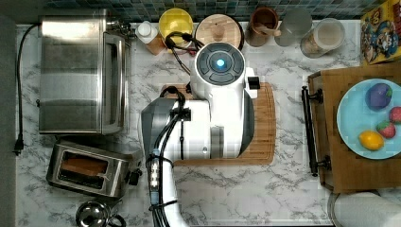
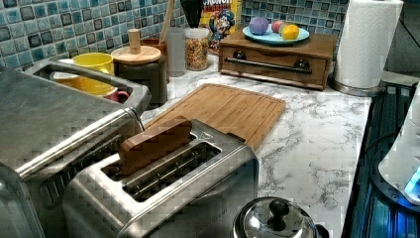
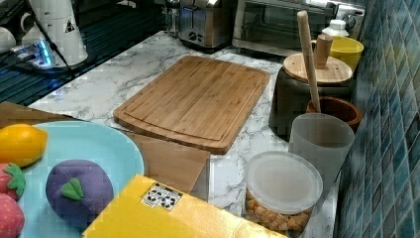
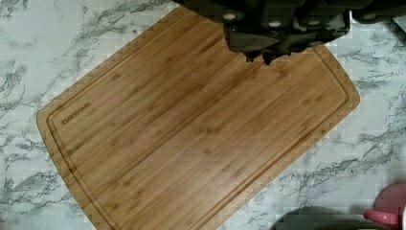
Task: Turn on the toaster.
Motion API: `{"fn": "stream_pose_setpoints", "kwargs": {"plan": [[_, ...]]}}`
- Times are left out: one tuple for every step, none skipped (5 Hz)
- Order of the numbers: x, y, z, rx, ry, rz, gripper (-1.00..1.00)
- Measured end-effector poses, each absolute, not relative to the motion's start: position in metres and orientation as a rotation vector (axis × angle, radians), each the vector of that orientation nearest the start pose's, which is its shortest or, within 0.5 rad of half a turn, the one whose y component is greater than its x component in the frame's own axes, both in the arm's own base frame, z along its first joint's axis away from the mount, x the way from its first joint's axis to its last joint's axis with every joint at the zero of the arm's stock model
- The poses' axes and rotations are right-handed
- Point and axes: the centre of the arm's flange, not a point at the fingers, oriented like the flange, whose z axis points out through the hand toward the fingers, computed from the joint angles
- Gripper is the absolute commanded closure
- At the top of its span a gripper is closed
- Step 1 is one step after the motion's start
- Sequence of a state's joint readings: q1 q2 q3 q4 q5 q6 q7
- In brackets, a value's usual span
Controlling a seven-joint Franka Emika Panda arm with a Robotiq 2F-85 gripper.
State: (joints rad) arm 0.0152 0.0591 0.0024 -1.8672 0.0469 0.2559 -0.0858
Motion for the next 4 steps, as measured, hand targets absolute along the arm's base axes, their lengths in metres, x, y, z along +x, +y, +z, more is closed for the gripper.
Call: {"fn": "stream_pose_setpoints", "kwargs": {"plan": [[0.567,0.014,0.468,-2.942,1.069,0.182,1.00],[0.565,0.014,0.461,-2.961,1.008,0.196,1.00],[0.562,0.022,0.449,-3.002,0.865,0.207,1.00],[0.560,0.046,0.434,-2.984,0.781,0.154,1.00]]}}
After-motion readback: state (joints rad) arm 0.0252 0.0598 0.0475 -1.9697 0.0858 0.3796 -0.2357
